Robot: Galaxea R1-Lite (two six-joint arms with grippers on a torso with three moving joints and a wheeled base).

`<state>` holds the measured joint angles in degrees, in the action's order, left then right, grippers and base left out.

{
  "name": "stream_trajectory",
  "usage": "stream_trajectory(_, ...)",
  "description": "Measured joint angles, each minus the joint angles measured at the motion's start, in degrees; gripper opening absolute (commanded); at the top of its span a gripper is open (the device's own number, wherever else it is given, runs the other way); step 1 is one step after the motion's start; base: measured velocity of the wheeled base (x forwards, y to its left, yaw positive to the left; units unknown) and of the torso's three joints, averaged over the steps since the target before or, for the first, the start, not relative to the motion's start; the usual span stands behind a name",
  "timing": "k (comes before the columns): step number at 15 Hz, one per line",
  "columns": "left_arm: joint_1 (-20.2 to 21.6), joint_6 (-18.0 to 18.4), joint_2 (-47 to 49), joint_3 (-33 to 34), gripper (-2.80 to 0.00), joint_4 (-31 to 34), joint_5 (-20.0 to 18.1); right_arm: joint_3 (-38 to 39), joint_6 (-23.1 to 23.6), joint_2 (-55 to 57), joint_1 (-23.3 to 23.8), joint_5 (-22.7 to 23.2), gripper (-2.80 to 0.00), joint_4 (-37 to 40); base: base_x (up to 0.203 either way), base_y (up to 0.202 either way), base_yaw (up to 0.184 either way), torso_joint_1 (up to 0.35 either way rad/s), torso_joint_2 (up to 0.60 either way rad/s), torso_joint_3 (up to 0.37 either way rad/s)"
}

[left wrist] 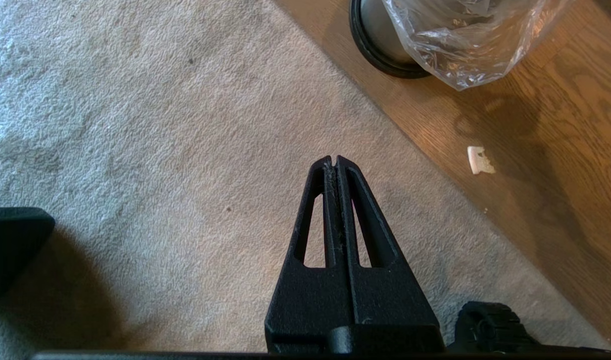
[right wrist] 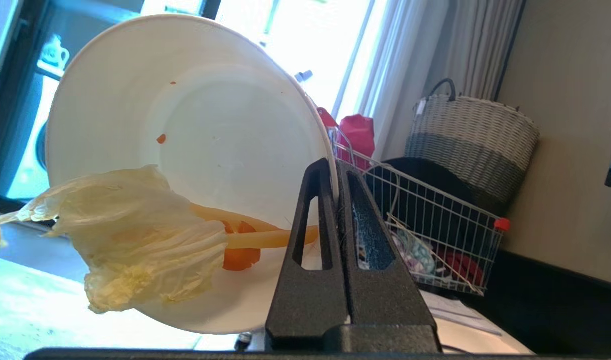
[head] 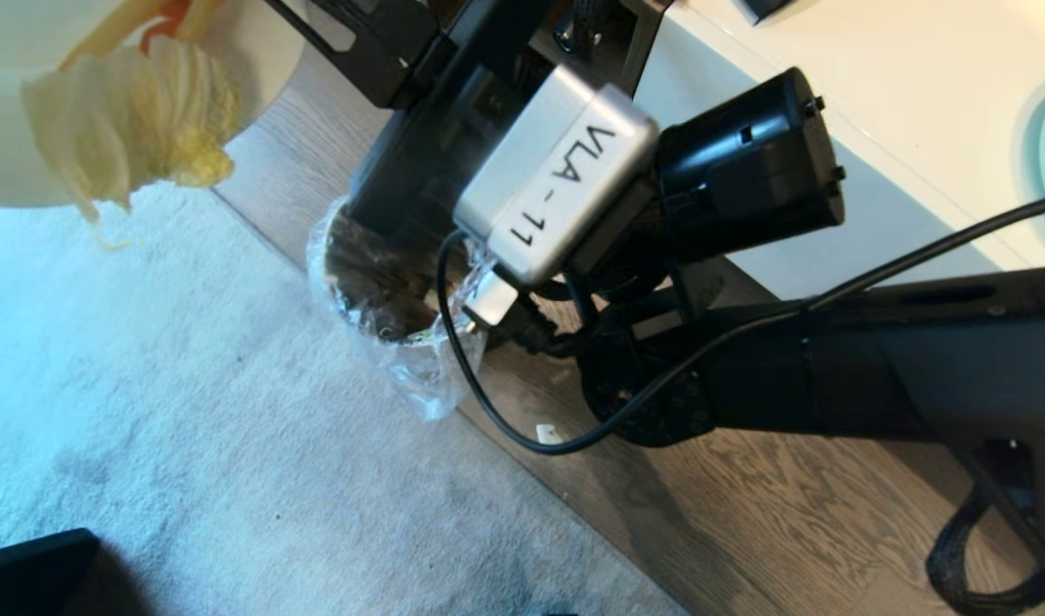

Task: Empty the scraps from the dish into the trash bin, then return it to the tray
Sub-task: Pour the leftover food from the bowl into the trash can

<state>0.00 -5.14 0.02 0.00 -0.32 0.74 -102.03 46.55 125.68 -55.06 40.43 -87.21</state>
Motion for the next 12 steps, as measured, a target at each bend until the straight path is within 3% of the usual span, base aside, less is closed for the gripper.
stream_trajectory(12, 0.00, 0.00, 0.00, 0.00, -2.80, 0.02, 0.01, -7.65, -5.18, 2.99, -1.99, 1.94, -2.80, 0.00, 0.000, 0.000, 0.000, 0.000, 0.00, 0.000)
